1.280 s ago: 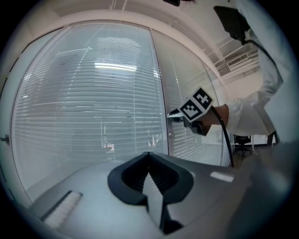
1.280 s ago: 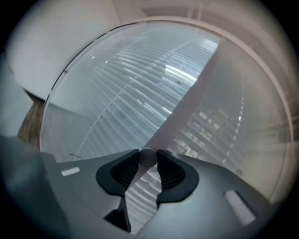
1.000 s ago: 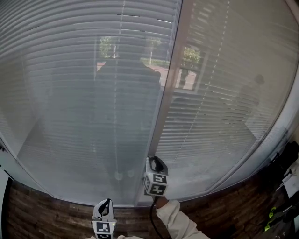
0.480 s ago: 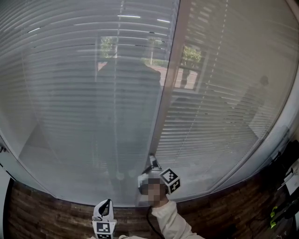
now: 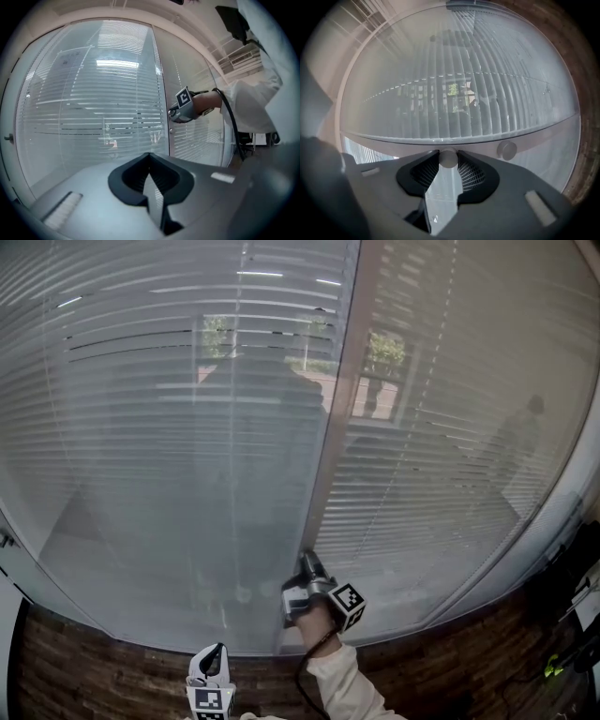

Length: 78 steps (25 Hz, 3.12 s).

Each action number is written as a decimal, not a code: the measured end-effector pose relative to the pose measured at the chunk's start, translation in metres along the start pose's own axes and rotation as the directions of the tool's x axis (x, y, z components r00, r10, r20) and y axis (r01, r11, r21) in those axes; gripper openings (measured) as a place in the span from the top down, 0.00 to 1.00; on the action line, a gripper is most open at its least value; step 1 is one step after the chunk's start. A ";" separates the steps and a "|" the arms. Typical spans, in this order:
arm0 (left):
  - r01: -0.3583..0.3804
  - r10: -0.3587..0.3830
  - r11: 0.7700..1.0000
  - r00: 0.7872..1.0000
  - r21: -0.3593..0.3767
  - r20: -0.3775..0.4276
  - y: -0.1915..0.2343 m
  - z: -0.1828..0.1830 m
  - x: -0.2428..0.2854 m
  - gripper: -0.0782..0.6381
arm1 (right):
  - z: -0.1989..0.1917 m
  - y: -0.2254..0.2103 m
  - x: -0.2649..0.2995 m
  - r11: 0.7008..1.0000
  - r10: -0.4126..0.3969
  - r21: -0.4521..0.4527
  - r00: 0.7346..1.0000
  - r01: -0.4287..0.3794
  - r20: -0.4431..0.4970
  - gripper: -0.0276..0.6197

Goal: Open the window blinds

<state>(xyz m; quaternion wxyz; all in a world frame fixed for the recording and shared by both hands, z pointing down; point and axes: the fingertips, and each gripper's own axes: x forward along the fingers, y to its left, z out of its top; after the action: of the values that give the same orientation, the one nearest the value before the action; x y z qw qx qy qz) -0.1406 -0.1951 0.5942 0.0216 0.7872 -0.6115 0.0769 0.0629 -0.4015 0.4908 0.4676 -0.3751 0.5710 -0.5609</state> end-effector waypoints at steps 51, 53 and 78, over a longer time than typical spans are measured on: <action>0.059 -0.059 0.998 0.998 -0.002 -0.012 -0.021 -0.003 0.012 0.89 | -0.038 0.013 -0.010 -0.923 -0.226 -0.339 0.969 -0.181 0.097 0.73; 0.054 -0.054 0.999 0.998 0.000 -0.019 -0.019 -0.005 0.012 0.89 | -0.038 0.007 -0.009 -0.946 -0.243 -0.246 0.964 -0.211 0.108 0.74; 0.042 -0.042 0.999 0.999 0.020 -0.018 -0.013 -0.002 0.021 0.89 | -0.036 0.004 0.003 -0.920 -0.231 -0.352 0.964 -0.172 0.131 0.76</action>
<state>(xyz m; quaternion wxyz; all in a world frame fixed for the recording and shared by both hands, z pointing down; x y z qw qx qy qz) -0.1231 -0.2112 0.6003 0.0204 0.7993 -0.5939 0.0897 0.0285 -0.3934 0.4843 -0.3929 -0.5115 0.6614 0.3828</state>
